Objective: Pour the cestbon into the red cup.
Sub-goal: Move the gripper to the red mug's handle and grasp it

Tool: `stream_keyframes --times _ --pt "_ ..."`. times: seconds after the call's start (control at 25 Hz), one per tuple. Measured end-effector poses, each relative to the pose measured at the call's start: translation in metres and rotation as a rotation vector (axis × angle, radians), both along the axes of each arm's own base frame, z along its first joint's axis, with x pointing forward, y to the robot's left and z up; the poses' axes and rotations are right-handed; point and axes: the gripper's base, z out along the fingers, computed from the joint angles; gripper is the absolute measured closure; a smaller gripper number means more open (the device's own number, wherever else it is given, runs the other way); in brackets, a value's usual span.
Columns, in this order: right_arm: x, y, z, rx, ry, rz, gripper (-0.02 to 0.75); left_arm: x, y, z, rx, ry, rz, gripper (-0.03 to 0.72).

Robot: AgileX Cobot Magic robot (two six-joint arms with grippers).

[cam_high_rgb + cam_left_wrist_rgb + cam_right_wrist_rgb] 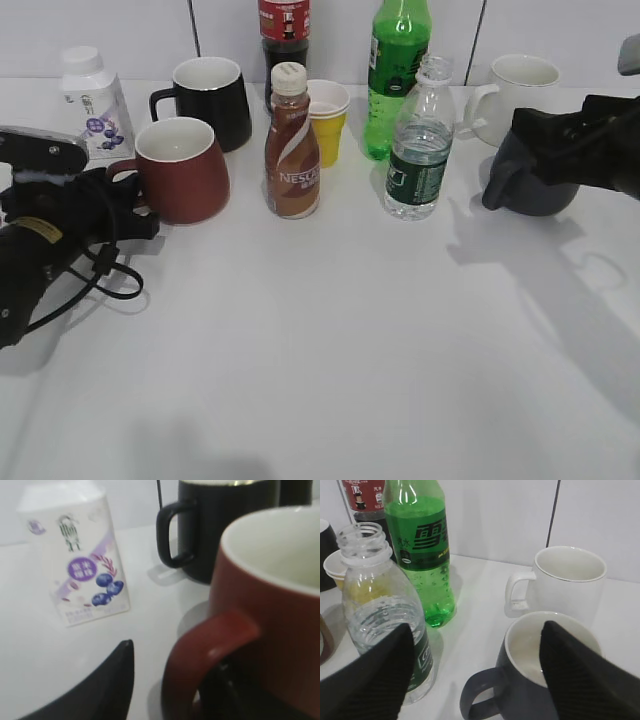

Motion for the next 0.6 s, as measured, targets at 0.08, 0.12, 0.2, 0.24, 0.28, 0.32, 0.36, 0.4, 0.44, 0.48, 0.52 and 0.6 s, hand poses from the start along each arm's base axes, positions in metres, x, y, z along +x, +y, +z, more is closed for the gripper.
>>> stream_keyframes --times 0.08,0.12,0.2,0.24,0.28,0.32,0.36,0.4,0.44,0.48,0.52,0.6 --pt "0.0 0.0 0.0 0.0 0.0 0.0 0.151 0.004 -0.001 -0.004 0.001 -0.007 0.001 0.365" --pt "0.0 0.0 0.0 0.0 0.0 0.0 0.151 0.006 -0.002 -0.004 0.0 -0.018 0.0 0.372" --pt "0.0 0.0 0.0 0.0 0.0 0.0 0.151 0.008 -0.003 -0.006 0.001 -0.031 -0.001 0.39" --pt "0.0 0.0 0.0 0.0 0.0 0.0 0.151 0.009 -0.003 -0.007 0.001 -0.036 -0.002 0.4" --pt "0.0 0.0 0.0 0.0 0.0 0.0 0.151 0.011 -0.003 -0.007 0.0 -0.041 -0.001 0.407" --pt "0.0 0.0 0.0 0.0 0.0 0.0 0.151 0.014 -0.002 -0.008 0.001 -0.044 -0.001 0.413" --pt "0.0 0.0 0.0 0.0 0.0 0.0 0.151 0.015 -0.002 -0.009 0.002 -0.05 -0.001 0.418" --pt "0.0 0.0 0.0 0.0 0.0 0.0 0.151 0.017 -0.002 -0.01 0.002 -0.057 -0.001 0.423" --pt "0.0 0.0 0.0 0.0 0.0 0.0 0.151 0.019 -0.002 -0.01 0.002 -0.064 -0.002 0.427" --pt "0.0 0.0 0.0 0.0 0.0 0.0 0.151 0.02 -0.002 -0.011 0.004 -0.066 -0.01 0.437" --pt "0.0 0.0 0.0 0.0 0.0 0.0 0.151 0.021 -0.002 -0.01 0.005 -0.072 -0.017 0.456" --pt "0.0 0.0 0.0 0.0 0.0 0.0 0.151 0.023 -0.004 -0.01 0.006 -0.075 -0.028 0.512"
